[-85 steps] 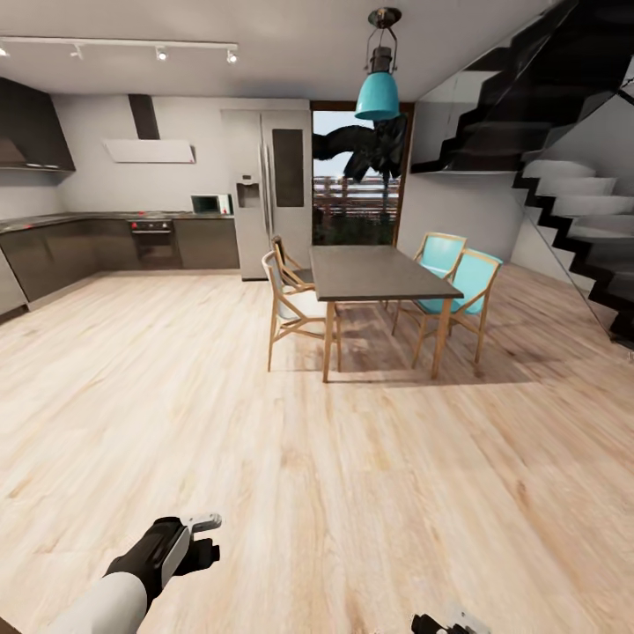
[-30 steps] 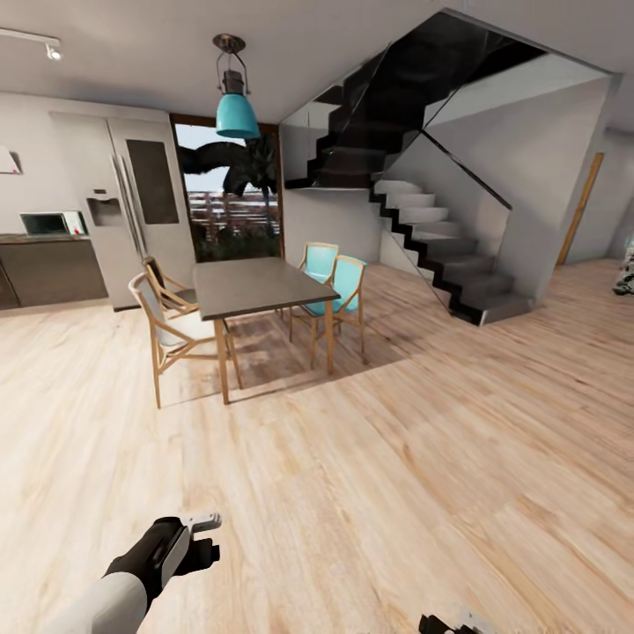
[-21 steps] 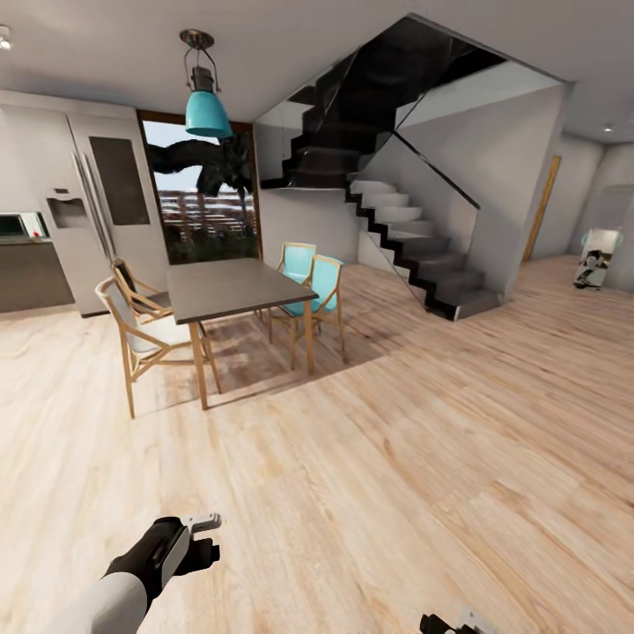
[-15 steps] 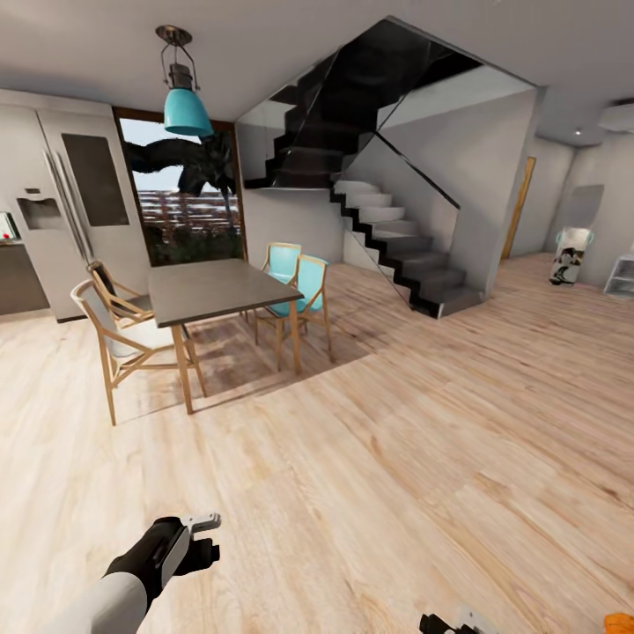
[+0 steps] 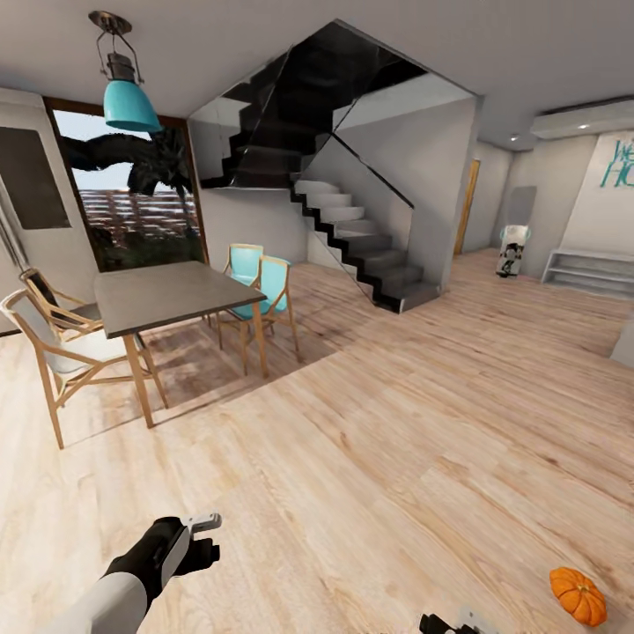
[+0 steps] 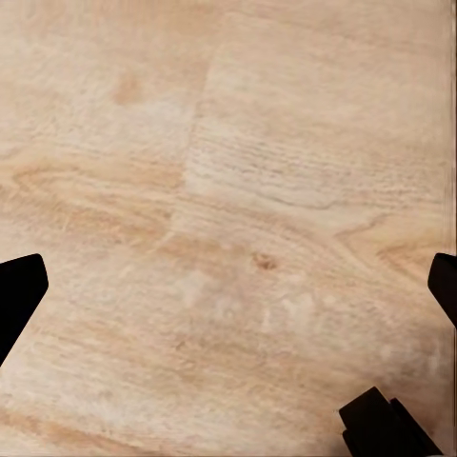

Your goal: Place each of the two pumpkins and all three candles from the living room inside a cabinet in the living room (use any cabinet), then make sure every cabinet is closed, and position the cauldron so it is next to a table in the living room.

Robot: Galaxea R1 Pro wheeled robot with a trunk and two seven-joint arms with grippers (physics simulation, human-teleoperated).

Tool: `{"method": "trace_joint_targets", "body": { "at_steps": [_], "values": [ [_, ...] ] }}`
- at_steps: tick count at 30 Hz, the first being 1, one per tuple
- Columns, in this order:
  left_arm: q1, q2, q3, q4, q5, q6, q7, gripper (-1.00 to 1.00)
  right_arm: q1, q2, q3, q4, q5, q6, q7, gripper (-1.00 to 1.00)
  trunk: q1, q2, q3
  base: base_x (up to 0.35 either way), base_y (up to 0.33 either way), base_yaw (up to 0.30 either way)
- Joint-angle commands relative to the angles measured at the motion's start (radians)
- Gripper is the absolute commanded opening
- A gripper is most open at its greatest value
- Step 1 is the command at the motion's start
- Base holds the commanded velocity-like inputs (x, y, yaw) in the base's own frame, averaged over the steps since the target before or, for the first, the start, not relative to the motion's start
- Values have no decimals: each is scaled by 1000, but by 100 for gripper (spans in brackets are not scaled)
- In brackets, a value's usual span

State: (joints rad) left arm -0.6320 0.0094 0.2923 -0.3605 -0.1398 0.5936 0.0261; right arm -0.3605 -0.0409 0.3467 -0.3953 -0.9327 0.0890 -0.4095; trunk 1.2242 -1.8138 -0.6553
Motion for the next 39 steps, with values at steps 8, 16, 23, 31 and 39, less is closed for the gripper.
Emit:
{"method": "trace_joint_targets", "body": {
  "at_steps": [8,16,23,31,39],
  "values": [
    [0,0,-1,0,0,0,1,100,0,-1,0,1,0,0,0,100,0,0,0,0,0,-279],
    [0,0,-1,0,0,0,0,100,0,-1,0,1,0,0,0,100,0,0,0,0,0,-279],
    [0,0,-1,0,0,0,0,100,0,0,0,1,0,0,0,100,0,0,0,0,0,-279],
    [0,1,-1,0,0,0,0,100,0,-1,0,1,0,0,0,100,0,0,0,0,0,-279],
    [0,1,-1,0,0,0,0,100,0,0,0,1,0,0,0,100,0,0,0,0,0,-279]
  ]
}}
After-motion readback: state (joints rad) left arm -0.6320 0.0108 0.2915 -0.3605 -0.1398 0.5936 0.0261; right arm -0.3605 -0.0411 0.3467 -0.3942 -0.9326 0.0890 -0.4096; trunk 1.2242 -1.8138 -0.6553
